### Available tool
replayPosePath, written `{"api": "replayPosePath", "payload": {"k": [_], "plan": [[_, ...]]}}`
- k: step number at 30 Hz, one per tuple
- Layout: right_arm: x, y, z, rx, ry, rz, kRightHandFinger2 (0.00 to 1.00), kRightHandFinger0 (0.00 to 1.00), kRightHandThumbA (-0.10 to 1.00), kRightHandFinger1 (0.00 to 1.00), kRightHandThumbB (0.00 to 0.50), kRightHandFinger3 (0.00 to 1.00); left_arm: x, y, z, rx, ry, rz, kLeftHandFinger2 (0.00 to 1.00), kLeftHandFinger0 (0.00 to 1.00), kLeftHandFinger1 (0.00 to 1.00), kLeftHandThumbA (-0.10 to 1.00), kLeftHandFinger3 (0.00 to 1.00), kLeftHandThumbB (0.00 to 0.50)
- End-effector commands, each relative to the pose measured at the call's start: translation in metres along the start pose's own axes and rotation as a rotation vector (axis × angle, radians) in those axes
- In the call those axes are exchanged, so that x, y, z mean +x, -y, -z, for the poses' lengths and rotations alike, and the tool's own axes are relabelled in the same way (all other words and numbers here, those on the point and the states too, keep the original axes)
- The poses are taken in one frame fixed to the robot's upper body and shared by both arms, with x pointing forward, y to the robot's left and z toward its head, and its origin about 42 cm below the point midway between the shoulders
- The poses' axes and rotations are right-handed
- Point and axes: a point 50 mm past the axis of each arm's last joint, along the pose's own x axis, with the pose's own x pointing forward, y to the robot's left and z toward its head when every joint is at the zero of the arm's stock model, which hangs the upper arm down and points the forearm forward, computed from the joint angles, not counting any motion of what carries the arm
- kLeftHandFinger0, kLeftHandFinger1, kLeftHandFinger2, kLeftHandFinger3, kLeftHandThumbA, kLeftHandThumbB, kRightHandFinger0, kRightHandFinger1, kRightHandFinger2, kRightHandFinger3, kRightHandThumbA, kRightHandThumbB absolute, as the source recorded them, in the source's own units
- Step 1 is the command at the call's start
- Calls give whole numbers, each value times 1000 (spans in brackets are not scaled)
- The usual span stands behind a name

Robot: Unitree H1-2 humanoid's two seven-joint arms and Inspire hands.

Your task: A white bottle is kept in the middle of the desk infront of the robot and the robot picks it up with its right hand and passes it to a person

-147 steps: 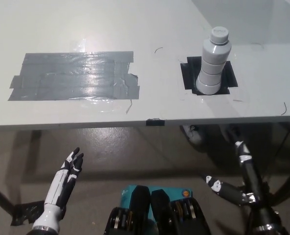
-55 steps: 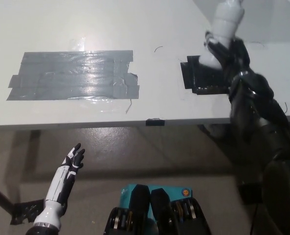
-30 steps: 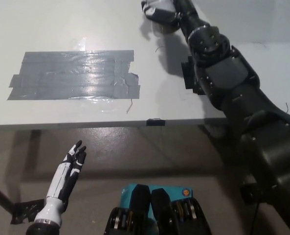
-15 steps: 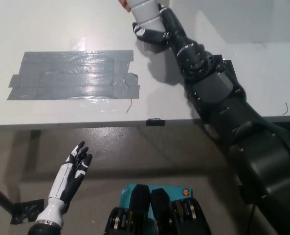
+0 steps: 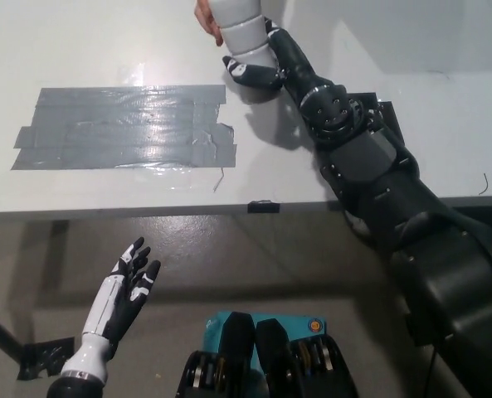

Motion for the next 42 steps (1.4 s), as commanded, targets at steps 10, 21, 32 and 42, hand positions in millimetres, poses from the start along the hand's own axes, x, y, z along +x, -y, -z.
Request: {"api": "replayPosePath", "payload": {"k": [10, 21, 32, 42], "plan": [[0, 22, -12, 14, 96, -38, 1000, 1000, 728, 1000, 500, 1000, 9, -6, -13, 34, 53, 14, 1000, 1000, 1000, 811, 1000, 3], [-26, 73, -34, 2, 318, 39, 1000, 1000, 858, 1000, 500, 1000, 17, -10, -22, 28, 71, 6, 1000, 1000, 1000, 819, 1000, 0], [-210, 97, -1, 15, 690, 143, 1000, 1000, 844, 1000, 451, 1000, 30, -18, -30, 31, 102, -9, 1000, 1000, 1000, 816, 1000, 0], [-279, 75, 36, 57, 720, 228, 1000, 1000, 910, 1000, 397, 1000, 42, -17, -36, 39, 116, -8, 1000, 1000, 1000, 821, 1000, 8]]}}
